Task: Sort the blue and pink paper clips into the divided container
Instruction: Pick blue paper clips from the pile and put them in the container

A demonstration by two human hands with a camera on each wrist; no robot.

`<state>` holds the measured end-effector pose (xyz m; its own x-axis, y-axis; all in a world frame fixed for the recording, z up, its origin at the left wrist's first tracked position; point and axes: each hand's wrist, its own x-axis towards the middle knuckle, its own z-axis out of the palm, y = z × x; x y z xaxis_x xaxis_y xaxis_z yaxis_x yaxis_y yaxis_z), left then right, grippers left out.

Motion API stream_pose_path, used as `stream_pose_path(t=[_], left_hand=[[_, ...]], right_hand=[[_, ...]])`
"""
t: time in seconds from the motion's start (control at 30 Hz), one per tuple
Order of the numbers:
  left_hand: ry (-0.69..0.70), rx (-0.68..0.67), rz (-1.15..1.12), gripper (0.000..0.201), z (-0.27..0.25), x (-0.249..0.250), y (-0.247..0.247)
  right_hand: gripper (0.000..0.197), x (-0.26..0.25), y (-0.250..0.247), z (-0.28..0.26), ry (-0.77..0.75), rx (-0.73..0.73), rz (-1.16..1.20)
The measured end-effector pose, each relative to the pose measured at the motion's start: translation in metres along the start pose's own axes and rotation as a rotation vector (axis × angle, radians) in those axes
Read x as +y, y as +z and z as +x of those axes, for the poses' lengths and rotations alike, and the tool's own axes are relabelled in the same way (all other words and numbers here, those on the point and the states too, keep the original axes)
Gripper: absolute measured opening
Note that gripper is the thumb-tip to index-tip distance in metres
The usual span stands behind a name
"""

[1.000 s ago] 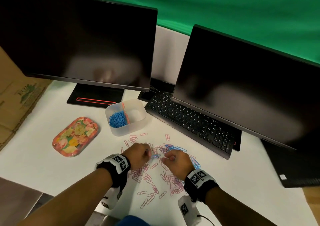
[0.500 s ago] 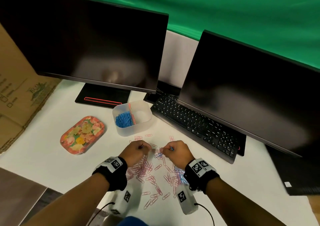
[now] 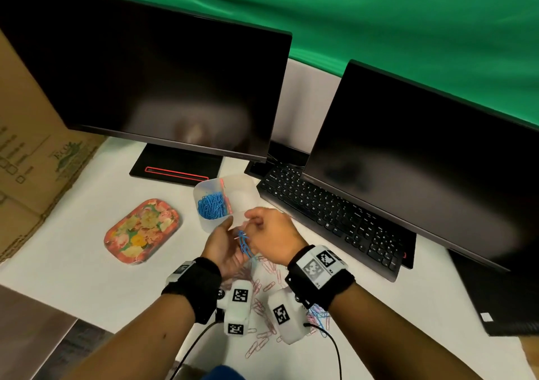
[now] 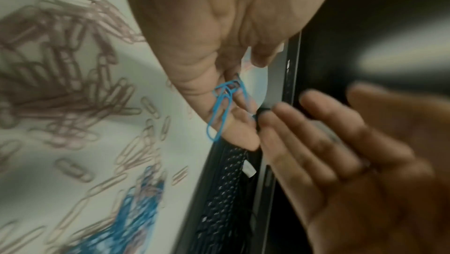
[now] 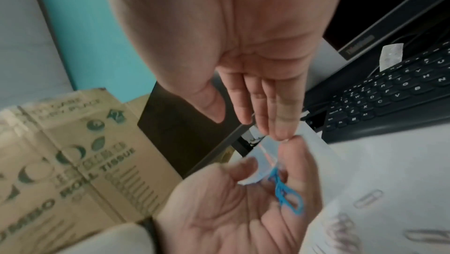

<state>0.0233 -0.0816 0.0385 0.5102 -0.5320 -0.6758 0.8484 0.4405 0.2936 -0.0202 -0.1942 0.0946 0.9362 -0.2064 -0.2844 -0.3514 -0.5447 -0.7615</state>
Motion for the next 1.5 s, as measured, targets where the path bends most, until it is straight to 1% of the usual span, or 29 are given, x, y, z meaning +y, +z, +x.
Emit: stream_pose_path(t=[0.07,0.13,0.2,0.3,0.33,0.4,0.5,0.57,0.6,0.67,0.73,0.77,0.8,0.83,0.87,0.9,0.93,0.97,1.03,1.07,1.13,1.2,1.3,1.33,1.4,1.47,1.5], left_hand=[[0.055,0.024,-0.039,0.047,-0.001,0.017,0.003],[0.113,0.038,-0.039,0.045,-0.001,0.038,0.006],[0.153,0.064,0.019,0.045,0.001,0.057,0.010],[0.213,0.162,0.062,0.041,0.007,0.079,0.016],[0.235,0.195,0.100,0.041,0.012,0.085,0.014],[0.256,0.257,0.200,0.048,0.015,0.092,0.015],[0.280,0.292,0.270,0.049,0.015,0.093,0.020],[0.301,0.370,0.361,0.056,0.014,0.091,0.027],[0.336,0.406,0.416,0.055,0.015,0.090,0.027],[0.468,0.448,0.628,0.047,0.017,0.084,0.028],[0.692,0.430,0.928,0.039,0.018,0.066,0.024],[0.808,0.376,1.082,0.036,0.015,0.051,0.022],[0.909,0.286,1.255,0.033,0.014,0.034,0.020],[0.968,0.157,1.441,0.031,0.012,0.015,0.020],[0.978,0.007,1.631,0.031,0.014,-0.005,0.019],[0.939,-0.134,1.801,0.034,0.014,-0.025,0.019],[0.872,-0.244,1.955,0.039,0.017,-0.042,0.016],[0.811,-0.321,2.097,0.044,0.021,-0.059,0.014],[0.708,-0.408,2.369,0.056,0.035,-0.080,0.005],[0.655,-0.419,2.476,0.061,0.039,-0.084,0.000],[0.559,-0.385,2.601,0.069,0.044,-0.087,-0.011],[0.513,-0.370,2.647,0.070,0.044,-0.083,-0.022],[0.495,-0.362,2.654,0.068,0.040,-0.069,-0.039],[0.484,-0.346,2.647,0.067,0.038,-0.064,-0.045],[0.493,-0.315,2.617,0.067,0.034,-0.054,-0.057],[0.566,-0.291,2.553,0.062,0.028,-0.047,-0.067],[0.624,-0.274,2.502,0.059,0.025,-0.044,-0.070]], right_hand=[[0.026,-0.001,-0.014,-0.001,-0.024,0.087,0.096],[0.021,0.007,-0.024,-0.001,-0.021,0.134,0.211],[0.018,0.021,-0.033,-0.004,0.016,0.153,0.289],[0.019,0.054,-0.048,-0.018,0.110,0.178,0.345],[0.019,0.071,-0.052,-0.023,0.148,0.195,0.337],[0.020,0.109,-0.057,-0.037,0.230,0.226,0.292],[0.023,0.163,-0.061,-0.057,0.361,0.237,0.163],[0.023,0.175,-0.062,-0.073,0.411,0.225,0.007],[0.022,0.178,-0.062,-0.081,0.416,0.217,-0.087],[0.025,0.185,-0.058,-0.093,0.402,0.193,-0.254],[0.027,0.189,-0.047,-0.102,0.353,0.203,-0.280],[0.030,0.191,-0.039,-0.107,0.324,0.204,-0.279],[0.034,0.193,-0.032,-0.111,0.297,0.190,-0.283],[0.040,0.194,-0.024,-0.115,0.269,0.155,-0.305],[0.045,0.195,-0.017,-0.120,0.228,0.122,-0.346],[0.049,0.196,-0.009,-0.124,0.174,0.106,-0.402],[0.051,0.198,-0.002,-0.127,0.115,0.096,-0.466],[0.052,0.202,0.005,-0.130,0.057,0.082,-0.524],[0.058,0.209,0.017,-0.133,-0.015,0.033,-0.630],[0.061,0.210,0.022,-0.134,-0.032,0.009,-0.675],[0.066,0.211,0.024,-0.133,-0.019,-0.046,-0.772],[0.068,0.209,0.022,-0.129,0.038,-0.104,-0.822],[0.069,0.206,0.015,-0.129,0.076,-0.194,-0.837],[0.069,0.206,0.014,-0.129,0.056,-0.177,-0.831],[0.069,0.204,0.008,-0.130,-0.037,-0.121,-0.774],[0.069,0.200,0.003,-0.127,-0.066,-0.114,-0.646],[0.064,0.199,0.001,-0.123,-0.077,-0.069,-0.602]])
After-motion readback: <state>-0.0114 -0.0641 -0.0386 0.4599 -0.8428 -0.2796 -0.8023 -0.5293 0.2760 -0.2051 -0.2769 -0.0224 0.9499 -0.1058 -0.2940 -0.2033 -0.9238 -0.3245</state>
